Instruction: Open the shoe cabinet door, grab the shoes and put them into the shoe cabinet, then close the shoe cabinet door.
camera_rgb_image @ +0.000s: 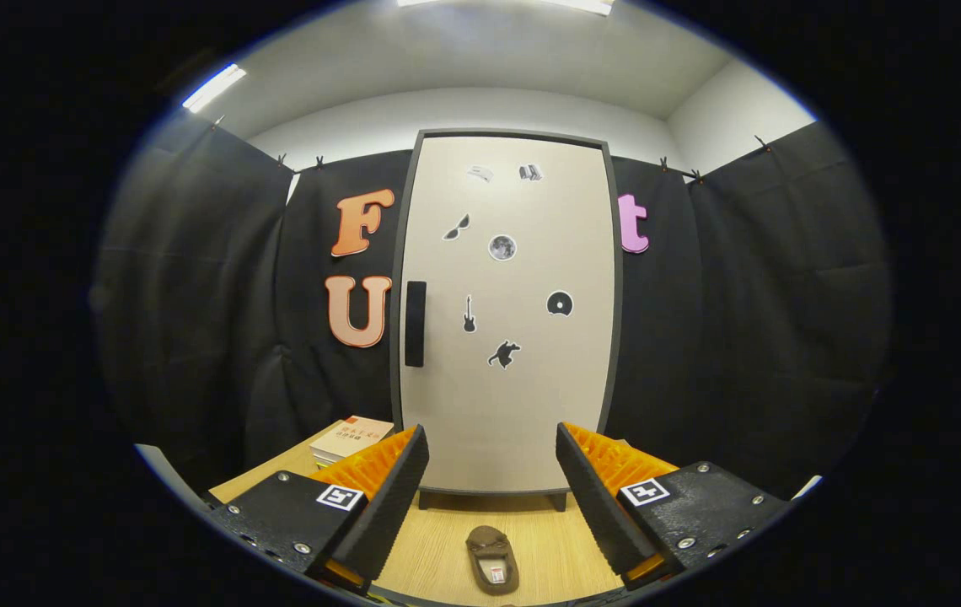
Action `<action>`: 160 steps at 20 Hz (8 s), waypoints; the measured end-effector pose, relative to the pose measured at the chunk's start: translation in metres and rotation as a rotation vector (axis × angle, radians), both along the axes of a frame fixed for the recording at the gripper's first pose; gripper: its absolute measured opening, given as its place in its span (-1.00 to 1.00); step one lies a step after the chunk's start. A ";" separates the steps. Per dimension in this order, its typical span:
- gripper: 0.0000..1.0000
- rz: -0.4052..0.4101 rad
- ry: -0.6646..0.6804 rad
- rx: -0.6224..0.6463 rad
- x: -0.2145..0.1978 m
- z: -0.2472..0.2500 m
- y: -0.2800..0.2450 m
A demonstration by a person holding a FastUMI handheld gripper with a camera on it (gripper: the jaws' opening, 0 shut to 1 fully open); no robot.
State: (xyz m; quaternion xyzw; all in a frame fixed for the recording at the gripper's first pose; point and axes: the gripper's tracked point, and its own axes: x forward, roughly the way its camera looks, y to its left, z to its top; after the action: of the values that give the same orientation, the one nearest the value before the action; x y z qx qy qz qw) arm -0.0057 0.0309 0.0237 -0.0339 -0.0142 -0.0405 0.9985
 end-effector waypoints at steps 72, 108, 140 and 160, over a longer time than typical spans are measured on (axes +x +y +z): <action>-0.45 0.198 0.011 0.185 0.200 0.039 0.074; -0.67 0.038 -0.031 0.151 0.138 0.040 -0.105; -0.62 0.167 0.231 0.164 0.131 -0.151 0.111; -0.58 0.081 0.638 0.229 0.275 -0.391 0.123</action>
State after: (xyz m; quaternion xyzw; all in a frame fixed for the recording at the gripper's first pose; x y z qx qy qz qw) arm 0.2694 0.1535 -0.3668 0.0679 0.3021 0.0103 0.9508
